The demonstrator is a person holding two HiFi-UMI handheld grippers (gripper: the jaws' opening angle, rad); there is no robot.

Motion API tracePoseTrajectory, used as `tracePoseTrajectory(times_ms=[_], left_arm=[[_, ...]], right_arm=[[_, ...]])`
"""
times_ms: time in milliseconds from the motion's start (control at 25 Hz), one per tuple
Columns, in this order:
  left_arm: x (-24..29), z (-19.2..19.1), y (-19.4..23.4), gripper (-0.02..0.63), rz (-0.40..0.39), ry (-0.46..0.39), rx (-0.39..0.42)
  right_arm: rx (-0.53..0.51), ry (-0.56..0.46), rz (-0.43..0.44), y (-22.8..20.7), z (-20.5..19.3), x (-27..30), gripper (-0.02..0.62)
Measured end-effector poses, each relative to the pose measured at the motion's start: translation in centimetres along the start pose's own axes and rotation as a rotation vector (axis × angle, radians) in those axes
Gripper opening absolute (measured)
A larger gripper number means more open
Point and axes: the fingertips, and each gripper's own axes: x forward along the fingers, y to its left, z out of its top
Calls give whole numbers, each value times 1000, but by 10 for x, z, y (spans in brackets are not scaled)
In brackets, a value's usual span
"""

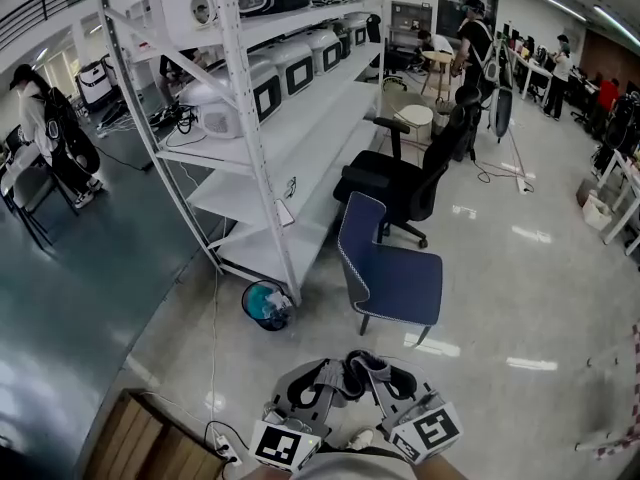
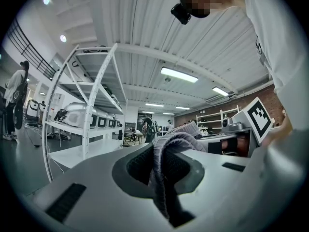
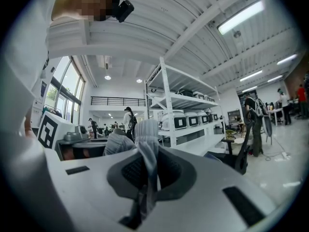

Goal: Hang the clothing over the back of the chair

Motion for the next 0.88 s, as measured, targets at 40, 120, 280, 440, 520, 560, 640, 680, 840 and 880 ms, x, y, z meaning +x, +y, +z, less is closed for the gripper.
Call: tracePoseTrajectory(times_ms=[40, 120, 280, 440, 520, 560, 640, 680, 840, 880], left_arm=[[1, -1, -4, 32, 5, 1, -1], [3, -4, -12, 32, 13, 5, 0], [8, -8, -25, 32, 31, 13, -3], [9, -12, -37, 32, 48, 17, -8], [9, -17, -38, 32, 60, 24, -10], [8, -18, -39, 32, 65, 27, -12], [7, -20, -38, 32, 72, 30, -14], [7, -20, -36, 32, 77, 28, -14], [9, -20, -28, 32, 88, 27, -15], [11, -21, -27, 32, 84, 26, -15]], right_arm=[[1, -1, 4, -3, -1, -3, 18], [2, -1, 9, -10, -3, -10, 18], [1, -1, 21, -22, -5, -22, 18], [3, -5, 31, -30, -10, -32, 18], [10, -7, 37, -33, -12, -32, 18], [14, -6, 39, -34, -12, -32, 18], [24, -7, 42, -34, -13, -33, 18], [28, -11, 43, -34, -12, -33, 18], [29, -9, 40, -36, -13, -31, 18], [30, -8, 39, -36, -14, -30, 18]])
